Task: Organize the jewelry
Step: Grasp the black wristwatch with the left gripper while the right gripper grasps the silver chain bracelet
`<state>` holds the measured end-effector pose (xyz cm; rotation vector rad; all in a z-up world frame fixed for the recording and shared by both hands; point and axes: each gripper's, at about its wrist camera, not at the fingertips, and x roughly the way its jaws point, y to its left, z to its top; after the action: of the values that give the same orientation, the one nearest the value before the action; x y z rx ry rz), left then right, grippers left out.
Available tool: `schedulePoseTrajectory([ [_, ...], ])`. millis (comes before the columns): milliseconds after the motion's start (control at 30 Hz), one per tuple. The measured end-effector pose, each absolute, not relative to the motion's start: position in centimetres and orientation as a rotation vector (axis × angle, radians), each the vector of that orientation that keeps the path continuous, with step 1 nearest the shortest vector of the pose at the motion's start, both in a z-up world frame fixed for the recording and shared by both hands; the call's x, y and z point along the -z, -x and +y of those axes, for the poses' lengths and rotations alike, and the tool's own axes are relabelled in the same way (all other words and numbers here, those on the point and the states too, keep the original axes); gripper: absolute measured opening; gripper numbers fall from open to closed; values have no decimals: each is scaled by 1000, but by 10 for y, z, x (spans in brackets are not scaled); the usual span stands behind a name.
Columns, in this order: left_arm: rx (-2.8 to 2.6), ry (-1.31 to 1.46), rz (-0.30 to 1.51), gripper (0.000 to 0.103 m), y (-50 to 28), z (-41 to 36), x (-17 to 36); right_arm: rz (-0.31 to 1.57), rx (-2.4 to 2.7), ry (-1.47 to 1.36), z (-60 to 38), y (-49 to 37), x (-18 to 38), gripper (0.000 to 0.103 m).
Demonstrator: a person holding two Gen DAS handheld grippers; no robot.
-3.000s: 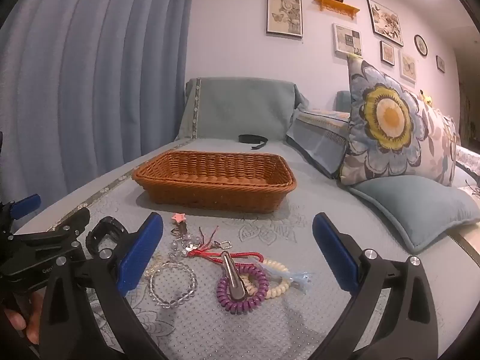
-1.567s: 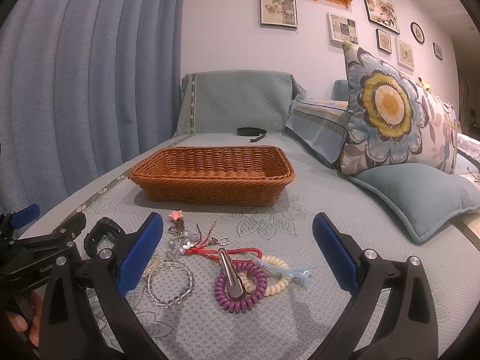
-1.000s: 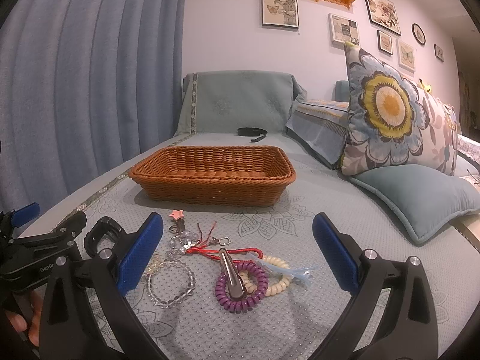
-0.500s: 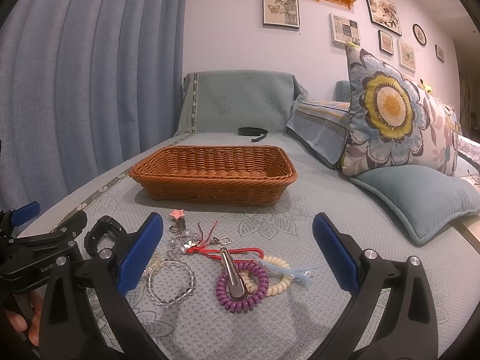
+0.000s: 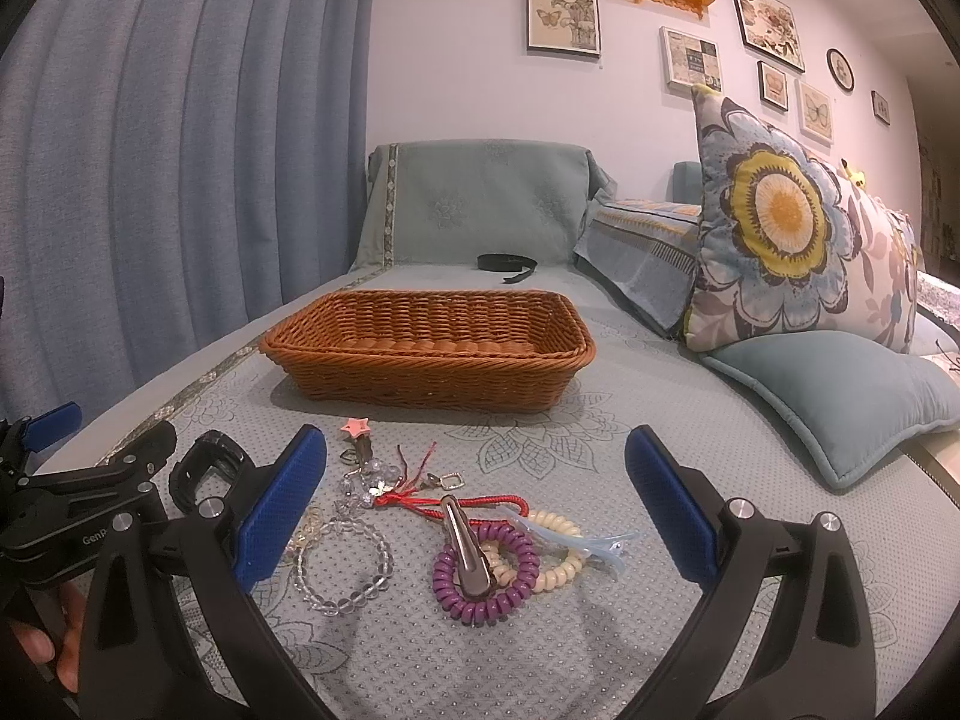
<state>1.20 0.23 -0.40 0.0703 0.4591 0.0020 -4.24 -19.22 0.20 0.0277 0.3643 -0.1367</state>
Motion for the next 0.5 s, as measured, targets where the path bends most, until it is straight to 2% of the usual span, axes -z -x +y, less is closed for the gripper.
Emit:
schedulePoseTrajectory([
  [400, 134, -15, 526, 93, -41, 35, -9, 432, 123, -77, -204, 32, -2, 95],
  [467, 197, 38, 570, 92, -51, 48, -10, 473, 109, -103, -212, 27, -1, 94],
  [500, 219, 54, 588, 92, -55, 53, -10, 502, 105, -109, -216, 24, -1, 90],
])
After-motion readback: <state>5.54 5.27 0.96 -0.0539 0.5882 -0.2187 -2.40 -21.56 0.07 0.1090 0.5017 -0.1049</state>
